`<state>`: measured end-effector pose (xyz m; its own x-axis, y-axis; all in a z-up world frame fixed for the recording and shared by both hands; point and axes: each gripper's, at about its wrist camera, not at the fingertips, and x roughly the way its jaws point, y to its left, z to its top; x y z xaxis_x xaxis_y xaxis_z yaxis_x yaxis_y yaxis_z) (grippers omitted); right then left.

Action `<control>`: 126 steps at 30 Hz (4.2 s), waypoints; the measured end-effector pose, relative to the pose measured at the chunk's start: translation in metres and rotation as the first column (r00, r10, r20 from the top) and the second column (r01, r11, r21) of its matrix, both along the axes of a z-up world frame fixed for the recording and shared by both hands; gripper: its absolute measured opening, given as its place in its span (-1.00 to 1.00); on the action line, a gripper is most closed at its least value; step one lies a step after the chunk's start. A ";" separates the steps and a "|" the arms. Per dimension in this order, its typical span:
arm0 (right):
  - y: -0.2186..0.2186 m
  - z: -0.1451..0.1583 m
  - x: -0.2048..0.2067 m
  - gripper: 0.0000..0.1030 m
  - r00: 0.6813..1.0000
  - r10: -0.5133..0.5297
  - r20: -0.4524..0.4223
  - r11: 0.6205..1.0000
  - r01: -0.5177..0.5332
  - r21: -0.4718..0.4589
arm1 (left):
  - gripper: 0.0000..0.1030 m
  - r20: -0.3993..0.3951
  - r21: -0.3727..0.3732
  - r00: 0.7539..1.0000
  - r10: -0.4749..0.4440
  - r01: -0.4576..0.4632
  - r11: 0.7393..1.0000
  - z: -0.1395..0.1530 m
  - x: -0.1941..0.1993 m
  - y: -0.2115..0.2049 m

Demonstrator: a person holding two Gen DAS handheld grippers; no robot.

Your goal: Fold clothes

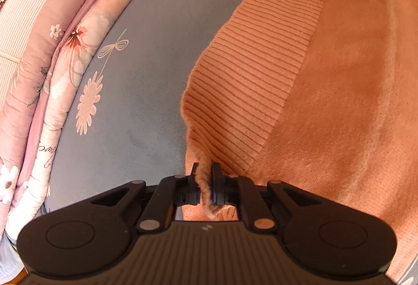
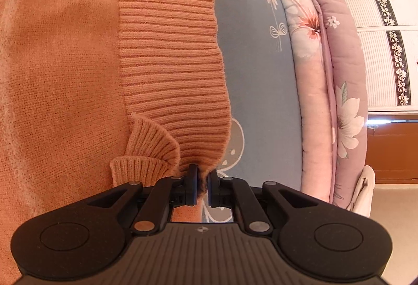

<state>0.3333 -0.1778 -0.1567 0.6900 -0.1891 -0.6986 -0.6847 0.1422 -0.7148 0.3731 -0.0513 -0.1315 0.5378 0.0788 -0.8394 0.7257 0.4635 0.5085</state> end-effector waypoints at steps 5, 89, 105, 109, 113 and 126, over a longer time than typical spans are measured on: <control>-0.001 -0.004 0.000 -0.69 1.000 0.012 0.012 1.000 -0.012 0.010 | -0.73 0.008 -0.010 1.000 0.017 -0.017 1.000 -0.004 0.002 0.001; -0.181 0.063 0.007 -0.37 0.603 -0.524 -0.601 0.213 0.776 0.593 | 0.23 -0.409 -0.527 0.773 0.485 -0.634 0.566 0.041 0.003 0.142; -0.180 0.068 0.003 -0.66 0.615 -0.523 -0.590 0.194 0.760 0.620 | -0.85 -0.437 -0.567 0.703 0.561 -0.700 0.435 0.043 0.004 0.148; -0.178 0.075 0.004 -0.70 0.624 -0.521 -0.582 0.199 0.752 0.628 | -0.85 -0.427 -0.578 0.692 0.582 -0.704 0.412 0.058 -0.004 0.150; -0.175 0.081 0.007 -0.71 0.635 -0.530 -0.562 0.199 0.737 0.645 | -0.84 -0.437 -0.567 0.674 0.596 -0.720 0.400 0.065 -0.003 0.158; -0.172 0.053 0.021 -0.71 0.593 -0.583 -0.556 0.219 0.773 0.595 | -0.79 -0.452 -0.490 0.576 0.682 -0.798 0.349 0.026 0.010 0.168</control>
